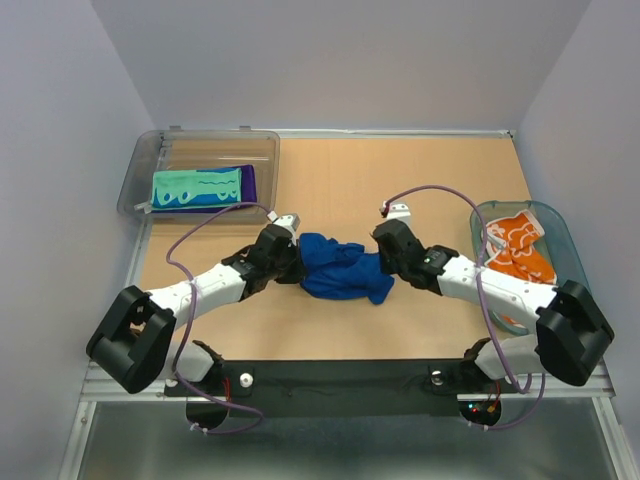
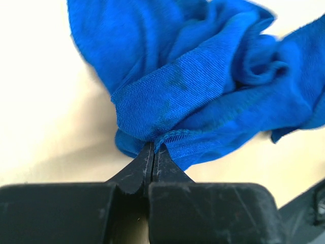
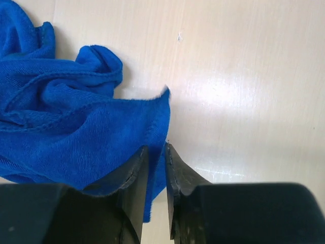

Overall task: Fold and stack the towels
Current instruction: Flatten out the crumpled towel

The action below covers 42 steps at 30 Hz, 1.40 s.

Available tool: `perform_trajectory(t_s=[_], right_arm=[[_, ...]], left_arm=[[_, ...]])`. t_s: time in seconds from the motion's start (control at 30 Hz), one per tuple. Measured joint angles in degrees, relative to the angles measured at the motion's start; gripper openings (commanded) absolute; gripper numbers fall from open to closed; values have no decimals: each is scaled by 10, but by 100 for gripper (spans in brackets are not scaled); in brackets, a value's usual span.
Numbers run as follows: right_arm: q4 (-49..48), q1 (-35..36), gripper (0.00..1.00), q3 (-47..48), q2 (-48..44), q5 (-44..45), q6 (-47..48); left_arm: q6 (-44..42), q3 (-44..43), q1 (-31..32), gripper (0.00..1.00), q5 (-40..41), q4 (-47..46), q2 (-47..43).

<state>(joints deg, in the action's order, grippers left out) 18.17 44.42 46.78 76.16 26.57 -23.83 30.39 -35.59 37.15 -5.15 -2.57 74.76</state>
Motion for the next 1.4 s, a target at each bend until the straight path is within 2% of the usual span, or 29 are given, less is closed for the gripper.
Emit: perform_trajectory(t_s=[0.03, 0.3, 0.37, 0.47, 0.67, 0.9, 1.0, 1.13, 1.3, 1.4], right_arm=[[1, -1, 33, -2, 0, -3, 0], [0, -10, 43, -3, -2, -38, 4], [-2, -36, 50, -3, -1, -53, 2], [-10, -82, 52, -3, -1, -85, -7], [-62, -148, 52, -23, 18, -165, -44], [-99, -151, 51, -22, 122, -221, -75], [-113, -151, 50, -21, 132, -228, -86], [-120, -151, 42, -27, 132, -241, -91], [-127, -151, 38, -28, 132, -290, -91], [-127, -151, 28, -28, 131, -321, -92]], left_arm=[[1, 0, 0, 0, 3, 4, 4], [2, 0, 0, 13, 9, 9, 5], [1, 0, 0, 14, 9, 12, 2], [1, 0, 0, 15, 9, 14, -3], [1, 0, 0, 15, 9, 16, -7], [1, 0, 0, 15, 9, 18, -7], [1, 0, 0, 15, 10, 21, -9], [1, 0, 0, 15, 15, 28, -21], [1, 0, 0, 15, 22, 39, -26], [1, 0, 0, 15, 24, 43, -26]])
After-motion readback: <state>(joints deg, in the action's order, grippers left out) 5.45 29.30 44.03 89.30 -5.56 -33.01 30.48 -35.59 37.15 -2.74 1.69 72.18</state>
